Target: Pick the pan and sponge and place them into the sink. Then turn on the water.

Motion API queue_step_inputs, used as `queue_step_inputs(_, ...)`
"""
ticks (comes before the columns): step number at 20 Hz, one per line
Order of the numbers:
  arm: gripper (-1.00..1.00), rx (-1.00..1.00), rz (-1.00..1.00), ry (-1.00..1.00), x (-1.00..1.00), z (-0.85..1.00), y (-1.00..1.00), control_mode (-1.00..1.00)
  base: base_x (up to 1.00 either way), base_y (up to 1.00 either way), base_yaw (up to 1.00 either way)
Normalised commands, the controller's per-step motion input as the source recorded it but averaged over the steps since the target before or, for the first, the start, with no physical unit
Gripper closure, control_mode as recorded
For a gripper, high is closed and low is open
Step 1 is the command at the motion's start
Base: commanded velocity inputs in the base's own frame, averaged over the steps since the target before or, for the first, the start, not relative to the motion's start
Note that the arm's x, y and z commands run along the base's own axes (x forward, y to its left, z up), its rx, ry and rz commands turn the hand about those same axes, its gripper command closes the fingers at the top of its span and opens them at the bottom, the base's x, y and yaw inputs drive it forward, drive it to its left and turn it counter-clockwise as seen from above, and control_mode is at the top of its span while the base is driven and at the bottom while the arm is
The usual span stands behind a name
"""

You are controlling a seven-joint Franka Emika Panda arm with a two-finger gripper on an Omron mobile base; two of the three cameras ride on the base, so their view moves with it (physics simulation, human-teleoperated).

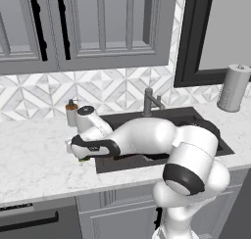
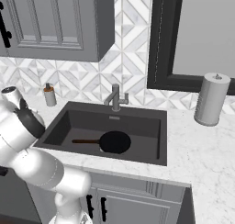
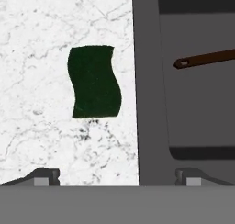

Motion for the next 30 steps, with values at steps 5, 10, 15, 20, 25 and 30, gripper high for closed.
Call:
queue_step_inputs(5,-1.00,0.00,0.00,0.02,0.04,-0.11,0.02,-1.00,0.00,0.00,0.00)
queue_step_inputs(10,-1.00,0.00,0.00,0.04,0.17,-0.06,0.06,-1.00,0.00,0.00,0.00)
queue_step_inputs(15,-1.00,-0.02,0.00,0.03,0.32,-0.10,0.17,-1.00,0.00,0.00,0.00)
queue_step_inputs(20,-1.00,-0.07,0.00,0.01,0.39,-0.19,0.27,-1.00,0.00,0.00,0.00)
queue_step_inputs(25,-1.00,-0.05,0.00,0.00,0.32,-0.12,0.19,-1.00,0.00,0.00,0.00)
queue_step_inputs(30,-1.00,-0.01,0.00,0.00,0.26,-0.04,0.06,-1.00,0.00,0.00,0.00)
